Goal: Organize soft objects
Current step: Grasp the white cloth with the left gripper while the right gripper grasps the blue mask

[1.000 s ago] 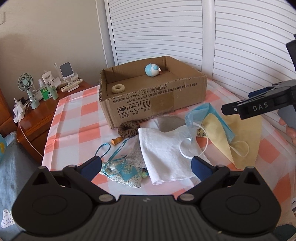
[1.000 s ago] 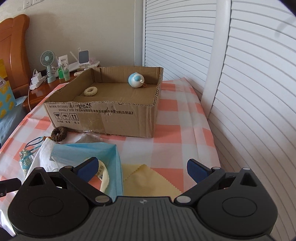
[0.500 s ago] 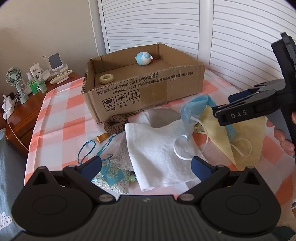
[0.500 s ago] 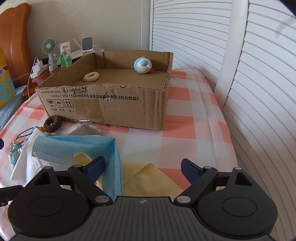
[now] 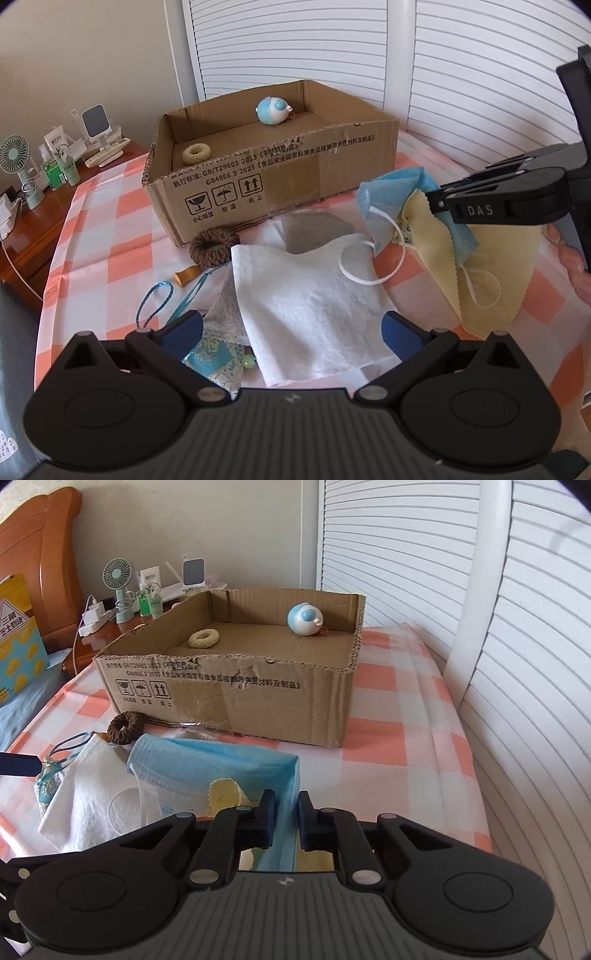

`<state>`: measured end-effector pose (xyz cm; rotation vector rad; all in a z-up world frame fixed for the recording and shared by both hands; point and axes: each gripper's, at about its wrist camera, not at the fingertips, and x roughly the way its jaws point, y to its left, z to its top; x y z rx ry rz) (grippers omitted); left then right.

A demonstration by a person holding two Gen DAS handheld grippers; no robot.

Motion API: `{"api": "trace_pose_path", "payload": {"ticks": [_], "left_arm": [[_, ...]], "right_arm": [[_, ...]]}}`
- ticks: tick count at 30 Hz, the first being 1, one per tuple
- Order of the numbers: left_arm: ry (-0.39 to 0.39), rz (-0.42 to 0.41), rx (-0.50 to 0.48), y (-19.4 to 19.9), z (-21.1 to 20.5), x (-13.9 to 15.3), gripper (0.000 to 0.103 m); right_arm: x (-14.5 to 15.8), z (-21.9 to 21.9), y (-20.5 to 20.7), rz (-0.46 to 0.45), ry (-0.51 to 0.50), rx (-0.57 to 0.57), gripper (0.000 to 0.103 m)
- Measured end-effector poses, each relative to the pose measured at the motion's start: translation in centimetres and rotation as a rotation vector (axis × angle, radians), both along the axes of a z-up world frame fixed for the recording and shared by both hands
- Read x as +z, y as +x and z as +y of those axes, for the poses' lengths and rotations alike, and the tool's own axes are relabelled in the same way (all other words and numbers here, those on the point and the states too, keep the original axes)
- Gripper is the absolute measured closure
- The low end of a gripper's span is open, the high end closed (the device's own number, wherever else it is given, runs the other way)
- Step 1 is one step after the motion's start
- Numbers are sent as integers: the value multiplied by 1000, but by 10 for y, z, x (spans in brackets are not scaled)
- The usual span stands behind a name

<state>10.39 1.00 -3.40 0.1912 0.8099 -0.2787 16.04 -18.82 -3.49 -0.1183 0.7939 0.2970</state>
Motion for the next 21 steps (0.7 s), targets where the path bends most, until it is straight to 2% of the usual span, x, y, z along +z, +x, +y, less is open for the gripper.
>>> {"api": "trace_pose_path", "payload": {"ticks": [9, 17, 21], "left_arm": [[23, 10, -41, 9, -18, -11, 0], [76, 10, -39, 16, -32, -23, 0], [65, -1, -15, 18, -32, -25, 1]], "right_arm": [[4, -8, -10, -60, -73, -52, 88], [1, -14, -14, -46, -44, -42, 85], [-3, -17, -13, -19, -2, -31, 85]]}}
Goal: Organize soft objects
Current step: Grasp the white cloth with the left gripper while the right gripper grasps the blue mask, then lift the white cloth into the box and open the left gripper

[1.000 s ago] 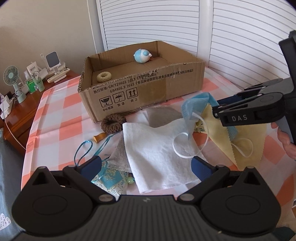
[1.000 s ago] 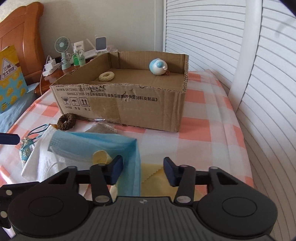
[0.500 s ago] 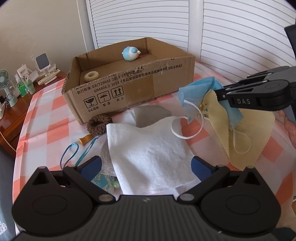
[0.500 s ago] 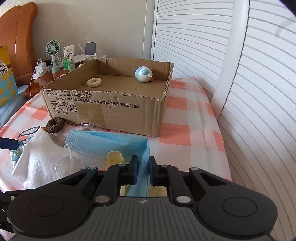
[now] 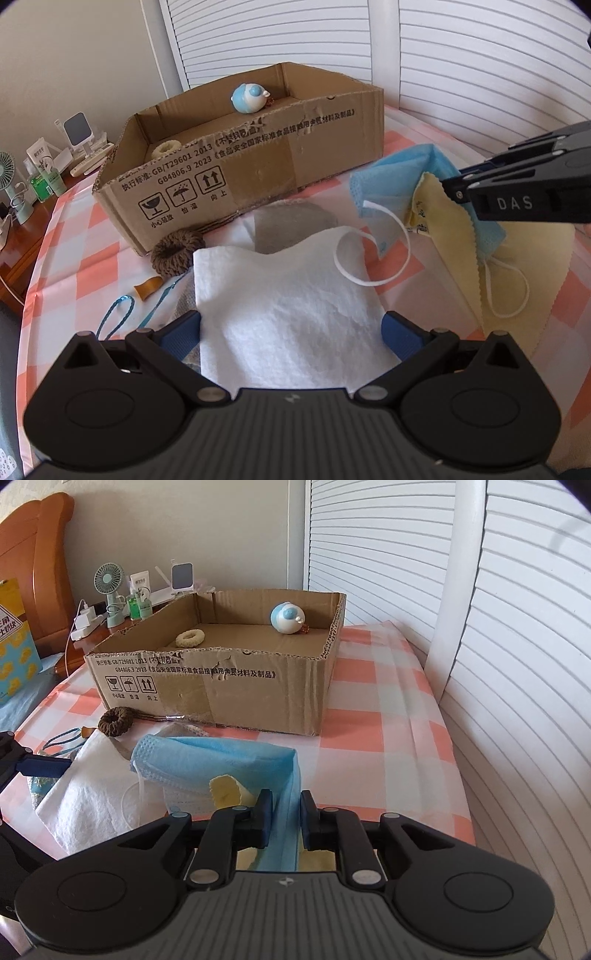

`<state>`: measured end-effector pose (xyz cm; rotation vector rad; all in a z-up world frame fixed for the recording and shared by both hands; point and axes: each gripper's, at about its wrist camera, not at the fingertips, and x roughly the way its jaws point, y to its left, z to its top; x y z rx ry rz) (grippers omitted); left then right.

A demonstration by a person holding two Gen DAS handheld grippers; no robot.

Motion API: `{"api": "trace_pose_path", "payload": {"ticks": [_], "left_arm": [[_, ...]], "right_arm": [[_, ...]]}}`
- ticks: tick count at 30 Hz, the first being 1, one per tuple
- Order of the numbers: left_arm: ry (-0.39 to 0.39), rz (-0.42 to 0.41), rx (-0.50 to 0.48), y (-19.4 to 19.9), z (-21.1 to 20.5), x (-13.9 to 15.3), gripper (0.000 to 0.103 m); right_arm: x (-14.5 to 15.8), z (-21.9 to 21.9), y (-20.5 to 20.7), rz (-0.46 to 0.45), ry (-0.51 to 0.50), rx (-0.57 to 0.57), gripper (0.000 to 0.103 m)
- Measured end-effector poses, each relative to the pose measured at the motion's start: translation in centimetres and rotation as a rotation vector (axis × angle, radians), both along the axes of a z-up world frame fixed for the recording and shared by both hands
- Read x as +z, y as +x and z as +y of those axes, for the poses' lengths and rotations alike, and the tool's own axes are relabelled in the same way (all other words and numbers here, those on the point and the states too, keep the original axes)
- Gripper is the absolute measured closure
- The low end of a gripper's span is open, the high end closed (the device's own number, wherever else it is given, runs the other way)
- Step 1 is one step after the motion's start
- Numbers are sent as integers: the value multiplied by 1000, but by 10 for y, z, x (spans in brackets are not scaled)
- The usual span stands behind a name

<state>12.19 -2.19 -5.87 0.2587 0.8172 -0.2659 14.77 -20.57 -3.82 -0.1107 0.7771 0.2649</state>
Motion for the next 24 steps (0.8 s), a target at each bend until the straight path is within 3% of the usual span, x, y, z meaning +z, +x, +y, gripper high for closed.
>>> {"api": "trace_pose_path", "payload": {"ticks": [4, 9, 12, 18, 24], "left_arm": [[5, -23, 7, -1, -3, 0, 7], [20, -56, 12, -5, -3, 5, 41], [39, -65, 23, -5, 0, 6, 56], [2, -70, 8, -8, 14, 20, 66], [-55, -58, -19, -11, 28, 38, 68]], "right_arm": [[-5, -1, 4, 23, 23, 14, 85], [-7, 3, 6, 28, 15, 30, 86], [-4, 4, 4, 15, 16, 40, 87], [10, 5, 0, -15, 5, 66, 91], [22, 5, -5, -39, -4, 86, 91]]}}
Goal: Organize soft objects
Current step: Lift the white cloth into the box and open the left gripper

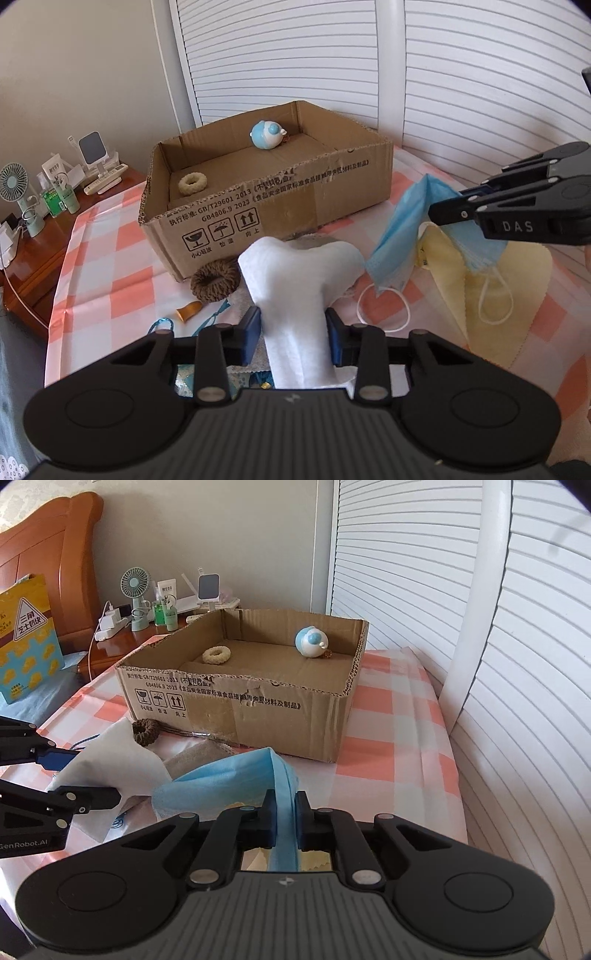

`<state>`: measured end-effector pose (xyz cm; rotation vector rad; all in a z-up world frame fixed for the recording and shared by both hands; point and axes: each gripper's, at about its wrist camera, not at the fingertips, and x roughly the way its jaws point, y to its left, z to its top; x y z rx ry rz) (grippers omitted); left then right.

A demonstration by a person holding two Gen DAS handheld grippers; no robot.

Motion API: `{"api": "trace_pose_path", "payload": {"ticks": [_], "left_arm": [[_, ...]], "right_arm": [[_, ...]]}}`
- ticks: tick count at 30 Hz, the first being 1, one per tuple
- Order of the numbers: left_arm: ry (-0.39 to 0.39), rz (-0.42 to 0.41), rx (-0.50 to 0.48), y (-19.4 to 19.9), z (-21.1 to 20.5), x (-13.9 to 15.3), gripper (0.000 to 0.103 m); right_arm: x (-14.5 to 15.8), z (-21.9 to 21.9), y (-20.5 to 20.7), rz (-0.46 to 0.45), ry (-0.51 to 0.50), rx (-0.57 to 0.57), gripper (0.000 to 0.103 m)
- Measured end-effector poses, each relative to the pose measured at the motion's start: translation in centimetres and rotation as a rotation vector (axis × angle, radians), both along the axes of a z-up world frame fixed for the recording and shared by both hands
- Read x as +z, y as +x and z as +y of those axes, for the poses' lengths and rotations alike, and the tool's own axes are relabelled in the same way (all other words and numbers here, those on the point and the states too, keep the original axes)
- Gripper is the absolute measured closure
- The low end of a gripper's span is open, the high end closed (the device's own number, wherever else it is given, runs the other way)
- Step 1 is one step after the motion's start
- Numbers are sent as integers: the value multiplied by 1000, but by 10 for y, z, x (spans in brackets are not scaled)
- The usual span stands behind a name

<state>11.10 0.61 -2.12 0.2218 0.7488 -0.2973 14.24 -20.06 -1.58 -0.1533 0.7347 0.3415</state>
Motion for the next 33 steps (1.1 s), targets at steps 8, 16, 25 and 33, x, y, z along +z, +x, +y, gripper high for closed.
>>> {"api": "trace_pose_path", "payload": {"ticks": [8, 16, 25, 33], "left_arm": [[-4, -10, -37, -9, 11, 17, 68], [-48, -17, -59, -13, 25, 36, 68], [-21, -71, -72, 16, 36, 65, 68], [-10, -116, -52, 80, 34, 84, 68]], "right_arm": [[26, -1, -6, -42, 10, 22, 91], [56, -2, -10, -91, 26, 26, 91], [72, 5, -8, -125, -13, 37, 91], [87, 13, 6, -162, -26, 54, 91]]}}
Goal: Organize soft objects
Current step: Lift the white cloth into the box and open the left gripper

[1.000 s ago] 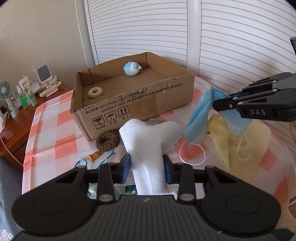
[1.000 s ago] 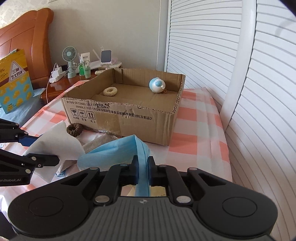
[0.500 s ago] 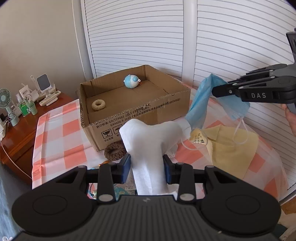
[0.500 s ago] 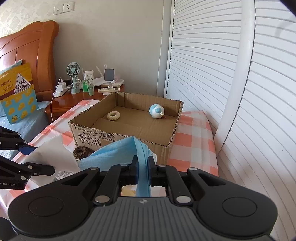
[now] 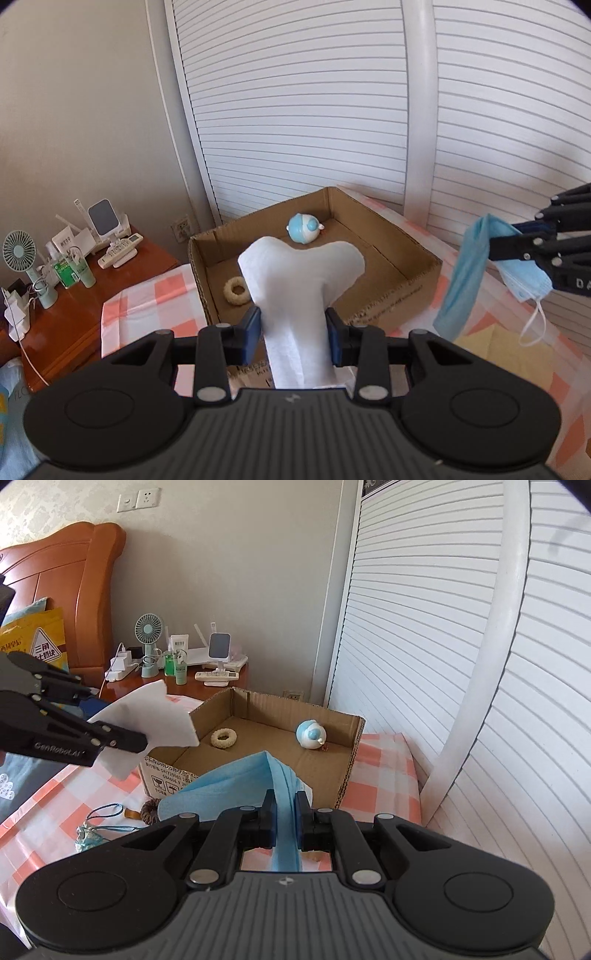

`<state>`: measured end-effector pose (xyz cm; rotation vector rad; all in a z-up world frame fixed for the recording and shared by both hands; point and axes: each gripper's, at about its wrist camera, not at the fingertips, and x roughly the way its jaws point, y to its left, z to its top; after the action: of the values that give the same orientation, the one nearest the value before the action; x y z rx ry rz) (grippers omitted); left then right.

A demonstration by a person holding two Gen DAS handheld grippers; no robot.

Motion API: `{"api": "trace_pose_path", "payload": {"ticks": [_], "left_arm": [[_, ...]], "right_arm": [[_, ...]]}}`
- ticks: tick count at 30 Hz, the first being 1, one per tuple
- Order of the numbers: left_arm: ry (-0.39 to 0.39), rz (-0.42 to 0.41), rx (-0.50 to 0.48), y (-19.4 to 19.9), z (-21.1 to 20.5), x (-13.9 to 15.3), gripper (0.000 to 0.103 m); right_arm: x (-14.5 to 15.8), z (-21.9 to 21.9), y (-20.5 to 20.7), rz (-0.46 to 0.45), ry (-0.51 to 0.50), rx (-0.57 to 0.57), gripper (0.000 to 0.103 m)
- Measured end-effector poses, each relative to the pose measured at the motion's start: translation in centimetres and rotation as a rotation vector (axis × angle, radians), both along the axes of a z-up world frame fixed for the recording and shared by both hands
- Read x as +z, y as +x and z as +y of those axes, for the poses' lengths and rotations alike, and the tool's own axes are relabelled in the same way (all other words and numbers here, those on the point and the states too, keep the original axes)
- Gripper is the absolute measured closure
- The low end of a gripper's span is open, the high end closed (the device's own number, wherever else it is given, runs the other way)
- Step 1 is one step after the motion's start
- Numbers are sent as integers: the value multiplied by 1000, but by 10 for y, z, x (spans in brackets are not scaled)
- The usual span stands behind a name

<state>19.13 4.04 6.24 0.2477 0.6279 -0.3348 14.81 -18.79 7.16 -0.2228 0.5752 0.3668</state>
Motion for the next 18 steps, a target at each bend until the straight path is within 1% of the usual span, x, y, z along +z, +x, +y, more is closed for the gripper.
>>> {"api": "trace_pose_path", "payload": {"ticks": [5, 8, 10, 12, 14, 18], "left_arm": [[22, -18, 22, 38, -5, -1, 68], [9, -13, 52, 57, -3, -8, 66], [9, -12, 60, 64, -2, -16, 56], [12, 1, 68, 67, -1, -23, 20], [10, -10, 80, 65, 3, -28, 10], [-3, 5, 108, 52, 15, -27, 10]], "right_arm": [[7, 5, 15, -11, -22, 6, 91], [10, 8, 23, -17, -29, 8, 91], [11, 11, 27, -17, -31, 8, 91], [11, 14, 32, -17, -34, 11, 91], [11, 18, 35, -17, -40, 14, 91], [12, 23, 42, -17, -50, 19, 91]]}}
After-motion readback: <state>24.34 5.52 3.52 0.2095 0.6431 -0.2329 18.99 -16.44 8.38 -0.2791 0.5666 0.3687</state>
